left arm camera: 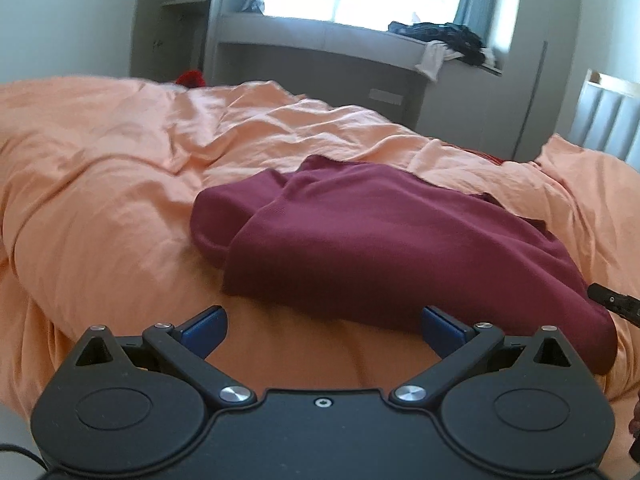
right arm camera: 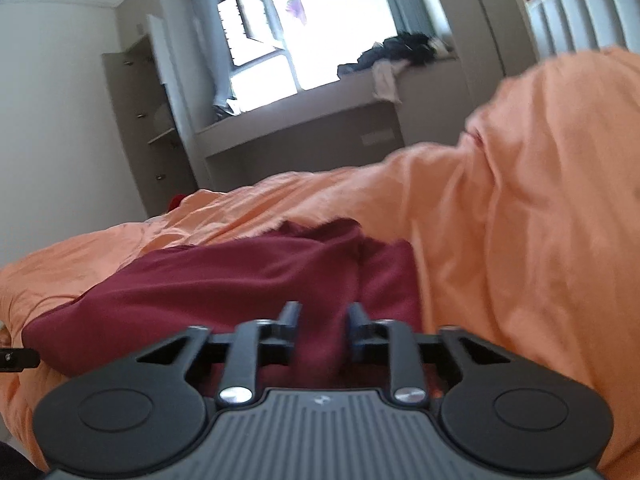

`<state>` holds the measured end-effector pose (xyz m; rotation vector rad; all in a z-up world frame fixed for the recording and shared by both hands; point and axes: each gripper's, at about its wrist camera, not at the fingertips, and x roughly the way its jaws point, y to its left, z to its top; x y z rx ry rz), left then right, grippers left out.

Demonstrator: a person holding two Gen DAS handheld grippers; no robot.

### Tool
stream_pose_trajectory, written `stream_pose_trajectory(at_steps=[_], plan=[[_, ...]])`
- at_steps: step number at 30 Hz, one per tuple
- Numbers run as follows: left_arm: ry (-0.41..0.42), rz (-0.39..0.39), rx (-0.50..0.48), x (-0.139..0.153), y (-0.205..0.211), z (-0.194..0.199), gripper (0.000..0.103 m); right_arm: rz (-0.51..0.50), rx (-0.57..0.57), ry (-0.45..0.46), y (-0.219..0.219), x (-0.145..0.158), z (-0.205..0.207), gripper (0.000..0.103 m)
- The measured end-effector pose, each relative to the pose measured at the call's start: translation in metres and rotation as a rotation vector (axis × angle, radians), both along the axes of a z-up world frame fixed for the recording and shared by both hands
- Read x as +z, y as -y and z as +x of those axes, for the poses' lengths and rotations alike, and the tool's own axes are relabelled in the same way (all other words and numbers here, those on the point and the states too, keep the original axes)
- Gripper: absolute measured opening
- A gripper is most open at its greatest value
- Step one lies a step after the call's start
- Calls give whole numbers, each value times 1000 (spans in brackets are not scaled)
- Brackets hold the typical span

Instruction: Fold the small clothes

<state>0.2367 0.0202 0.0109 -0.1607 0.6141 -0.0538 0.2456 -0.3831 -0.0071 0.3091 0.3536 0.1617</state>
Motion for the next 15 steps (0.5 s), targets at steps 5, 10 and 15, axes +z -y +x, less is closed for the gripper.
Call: stream_pose_trajectory(at_steps=[5, 10, 15], plan=[[-33, -78, 27, -9, -10, 8, 102, -65, 29, 79, -32, 8, -1, 71], [-33, -86, 22, -10, -12, 11, 102, -96, 49, 130, -62, 10, 0, 96], [-28, -101, 16, -10, -12, 17, 102, -94, -37, 183, -92, 13, 5, 103]])
